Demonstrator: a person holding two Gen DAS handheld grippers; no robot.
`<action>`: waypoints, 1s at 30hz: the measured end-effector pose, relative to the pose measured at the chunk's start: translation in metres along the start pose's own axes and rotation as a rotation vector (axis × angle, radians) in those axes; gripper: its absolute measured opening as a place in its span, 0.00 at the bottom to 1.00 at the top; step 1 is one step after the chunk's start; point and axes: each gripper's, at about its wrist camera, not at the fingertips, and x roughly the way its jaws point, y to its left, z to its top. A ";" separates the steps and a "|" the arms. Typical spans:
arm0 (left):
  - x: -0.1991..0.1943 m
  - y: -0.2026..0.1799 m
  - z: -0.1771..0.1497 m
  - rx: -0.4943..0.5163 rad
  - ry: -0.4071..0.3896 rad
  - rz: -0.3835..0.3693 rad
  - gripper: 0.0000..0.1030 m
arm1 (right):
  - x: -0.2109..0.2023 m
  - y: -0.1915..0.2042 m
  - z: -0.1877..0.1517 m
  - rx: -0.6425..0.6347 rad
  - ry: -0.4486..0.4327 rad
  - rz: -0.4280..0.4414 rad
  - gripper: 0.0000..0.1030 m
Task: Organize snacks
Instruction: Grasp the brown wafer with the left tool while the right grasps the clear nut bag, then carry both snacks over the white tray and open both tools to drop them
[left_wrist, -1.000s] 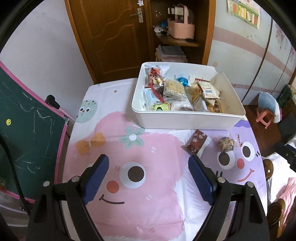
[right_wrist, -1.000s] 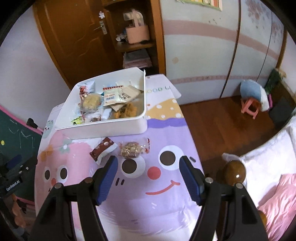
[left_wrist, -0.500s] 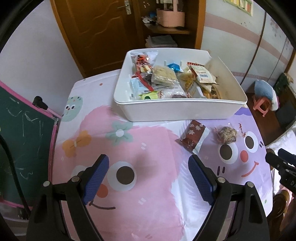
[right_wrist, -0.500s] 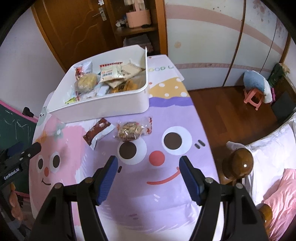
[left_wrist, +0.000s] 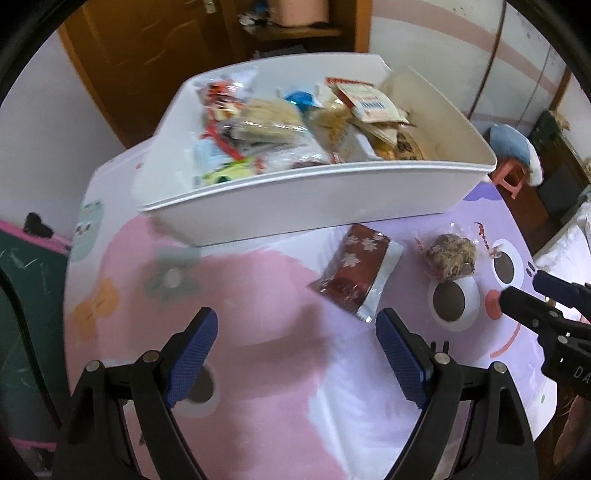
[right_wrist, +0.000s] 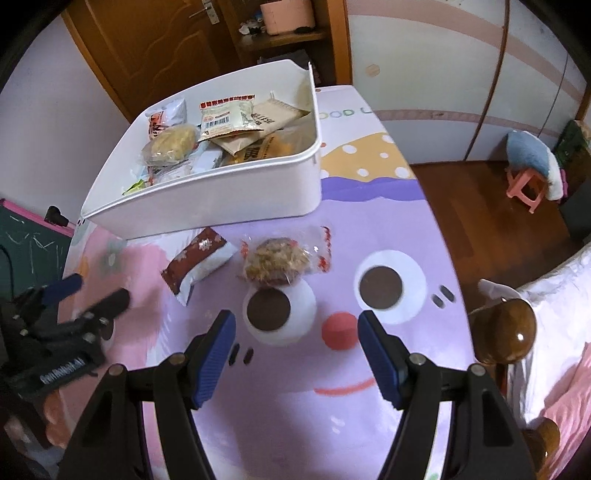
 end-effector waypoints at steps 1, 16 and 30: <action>0.005 -0.003 0.003 0.007 0.002 -0.005 0.84 | 0.004 0.000 0.003 0.007 0.003 0.001 0.67; 0.078 -0.019 0.024 0.006 0.090 -0.065 0.84 | 0.072 -0.016 0.038 0.220 0.043 0.076 0.69; 0.072 -0.019 0.017 0.015 0.049 -0.108 0.33 | 0.069 0.014 0.025 0.078 0.052 0.054 0.40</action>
